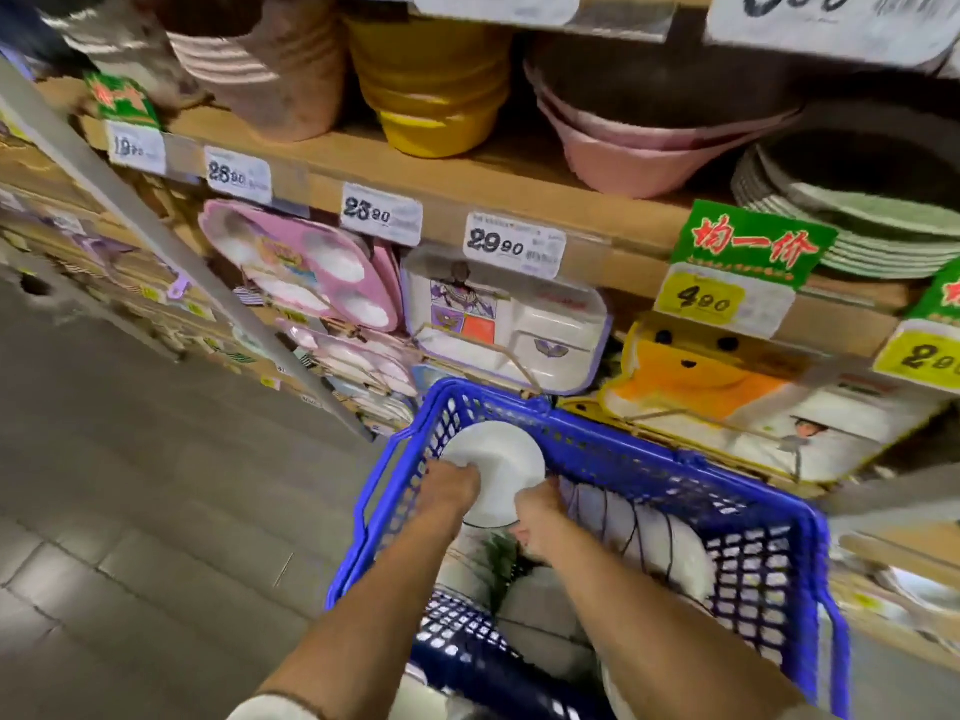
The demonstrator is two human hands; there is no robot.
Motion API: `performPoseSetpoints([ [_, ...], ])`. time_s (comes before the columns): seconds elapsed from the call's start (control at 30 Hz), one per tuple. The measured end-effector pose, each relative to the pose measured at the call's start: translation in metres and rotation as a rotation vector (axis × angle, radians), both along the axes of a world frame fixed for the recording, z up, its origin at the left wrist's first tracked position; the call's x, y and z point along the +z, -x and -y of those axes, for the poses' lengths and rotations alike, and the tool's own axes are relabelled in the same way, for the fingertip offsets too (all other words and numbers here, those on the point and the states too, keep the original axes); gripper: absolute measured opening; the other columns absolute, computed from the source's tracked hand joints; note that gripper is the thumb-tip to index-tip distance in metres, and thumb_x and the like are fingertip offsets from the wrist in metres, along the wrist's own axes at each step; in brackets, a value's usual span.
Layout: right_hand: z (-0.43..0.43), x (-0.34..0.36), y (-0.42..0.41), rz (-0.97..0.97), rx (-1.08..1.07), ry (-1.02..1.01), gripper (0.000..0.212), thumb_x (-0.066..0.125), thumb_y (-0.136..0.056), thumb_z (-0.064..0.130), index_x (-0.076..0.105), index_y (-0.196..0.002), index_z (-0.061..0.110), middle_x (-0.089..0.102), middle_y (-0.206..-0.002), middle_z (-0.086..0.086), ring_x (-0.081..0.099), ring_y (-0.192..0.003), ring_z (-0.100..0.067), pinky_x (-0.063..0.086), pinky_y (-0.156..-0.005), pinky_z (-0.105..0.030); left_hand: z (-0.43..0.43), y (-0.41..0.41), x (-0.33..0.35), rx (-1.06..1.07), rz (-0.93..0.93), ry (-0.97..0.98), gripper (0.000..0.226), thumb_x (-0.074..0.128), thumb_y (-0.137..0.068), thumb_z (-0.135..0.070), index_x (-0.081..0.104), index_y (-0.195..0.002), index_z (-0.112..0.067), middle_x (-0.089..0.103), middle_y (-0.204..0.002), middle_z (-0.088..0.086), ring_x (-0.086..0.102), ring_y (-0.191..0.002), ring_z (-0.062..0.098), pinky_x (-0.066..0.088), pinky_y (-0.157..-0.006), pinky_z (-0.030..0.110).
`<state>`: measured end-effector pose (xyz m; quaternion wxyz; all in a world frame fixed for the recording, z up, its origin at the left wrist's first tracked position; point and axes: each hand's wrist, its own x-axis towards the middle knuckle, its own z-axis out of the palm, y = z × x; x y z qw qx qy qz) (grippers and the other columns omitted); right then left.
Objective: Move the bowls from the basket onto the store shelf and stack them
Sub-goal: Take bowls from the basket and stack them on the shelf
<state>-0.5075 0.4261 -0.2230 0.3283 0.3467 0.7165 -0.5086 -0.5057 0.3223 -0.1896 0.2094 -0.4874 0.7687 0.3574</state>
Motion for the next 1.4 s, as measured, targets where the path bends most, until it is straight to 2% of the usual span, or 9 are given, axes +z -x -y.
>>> performPoseSetpoints([
  [0.23, -0.009, 0.01, 0.012, 0.021, 0.046, -0.014, 0.042, 0.035, -0.098, 0.008, 0.042, -0.138, 0.018, 0.052, -0.133, -0.016, 0.06, -0.107, -0.041, 0.057, -0.074, -0.055, 0.023, 0.003, -0.01, -0.099, -0.114, -0.231, 0.055, 0.054, -0.091, -0.019, 0.04, -0.14, 0.0, 0.053, -0.137, 0.018, 0.053, -0.123, 0.034, 0.044, -0.103, 0.038],
  [0.4, -0.049, 0.08, 0.018, -0.018, 0.21, 0.153, 0.045, 0.037, -0.094, -0.002, 0.044, -0.134, 0.018, 0.059, -0.114, -0.012, 0.064, -0.094, -0.033, 0.058, -0.075, -0.051, 0.032, 0.016, 0.023, -0.295, -0.27, -0.423, 0.047, 0.052, -0.095, -0.016, 0.044, -0.14, -0.01, 0.058, -0.125, 0.01, 0.059, -0.107, 0.029, 0.05, -0.091, 0.036],
  [0.5, -0.078, 0.126, 0.016, -0.087, 0.216, 0.283, 0.046, 0.039, -0.094, -0.002, 0.04, -0.137, 0.015, 0.059, -0.122, -0.021, 0.062, -0.105, -0.042, 0.06, -0.064, -0.044, 0.024, 0.026, 0.065, -0.339, -0.363, -0.636, 0.042, 0.055, -0.092, -0.013, 0.055, -0.133, -0.013, 0.067, -0.116, 0.009, 0.063, -0.102, 0.027, 0.05, -0.089, 0.036],
  [0.6, -0.106, 0.17, 0.013, -0.136, 0.176, 0.3, 0.04, 0.041, -0.089, 0.002, 0.046, -0.126, 0.019, 0.064, -0.102, -0.017, 0.066, -0.081, -0.035, 0.06, -0.053, -0.04, 0.005, 0.024, 0.116, -0.253, -0.434, -0.938, 0.046, 0.061, -0.074, -0.019, 0.062, -0.12, -0.015, 0.073, -0.099, 0.006, 0.067, -0.089, 0.025, 0.051, -0.084, 0.039],
  [0.73, -0.147, 0.228, 0.008, -0.294, 0.11, 0.267, 0.019, 0.049, -0.086, 0.009, 0.056, -0.101, 0.019, 0.061, -0.085, -0.01, 0.063, -0.058, -0.023, 0.055, -0.045, -0.03, -0.036, 0.018, 0.175, -0.154, -0.557, -1.139, 0.059, 0.05, -0.063, -0.014, 0.061, -0.121, -0.014, 0.066, -0.108, 0.015, 0.061, -0.095, 0.035, 0.05, -0.084, 0.045],
  [0.97, -0.223, 0.3, -0.058, -0.545, 0.012, 0.26, 0.029, 0.06, -0.083, 0.044, 0.062, -0.107, 0.029, 0.071, -0.086, 0.001, 0.069, -0.067, -0.014, 0.055, -0.054, -0.029, -0.126, -0.026, 0.252, -0.141, -0.684, -1.277, 0.04, 0.035, -0.075, -0.012, 0.066, -0.101, -0.013, 0.076, -0.085, 0.009, 0.072, -0.067, 0.029, 0.057, -0.054, 0.036],
  [1.07, -0.257, 0.318, -0.098, -0.786, -0.148, 0.369, 0.033, 0.061, -0.077, 0.039, 0.064, -0.109, 0.031, 0.074, -0.096, 0.007, 0.07, -0.086, -0.011, 0.055, -0.066, -0.024, -0.177, -0.055, 0.273, -0.164, -0.678, -1.327, 0.042, 0.03, -0.078, -0.012, 0.066, -0.099, -0.012, 0.075, -0.084, 0.009, 0.071, -0.068, 0.03, 0.057, -0.057, 0.035],
  [1.23, -0.326, 0.347, -0.159, -1.021, -0.486, 0.475, 0.044, 0.049, -0.091, 0.024, 0.052, -0.134, 0.031, 0.06, -0.13, -0.001, 0.059, -0.117, -0.025, 0.049, -0.095, -0.04, -0.272, -0.103, 0.306, -0.206, -0.665, -1.365, 0.044, 0.03, -0.078, -0.009, 0.065, -0.105, -0.01, 0.071, -0.093, 0.011, 0.066, -0.079, 0.03, 0.056, -0.065, 0.032],
  [1.4, -0.401, 0.379, -0.207, -1.042, -0.644, 0.491, 0.037, 0.045, -0.091, 0.017, 0.063, -0.122, 0.019, 0.062, -0.126, -0.011, 0.06, -0.111, -0.033, 0.051, -0.086, -0.041, -0.356, -0.14, 0.342, -0.307, -0.676, -1.39, 0.04, 0.035, -0.077, -0.008, 0.066, -0.101, -0.007, 0.075, -0.09, 0.012, 0.072, -0.073, 0.029, 0.059, -0.059, 0.034],
])
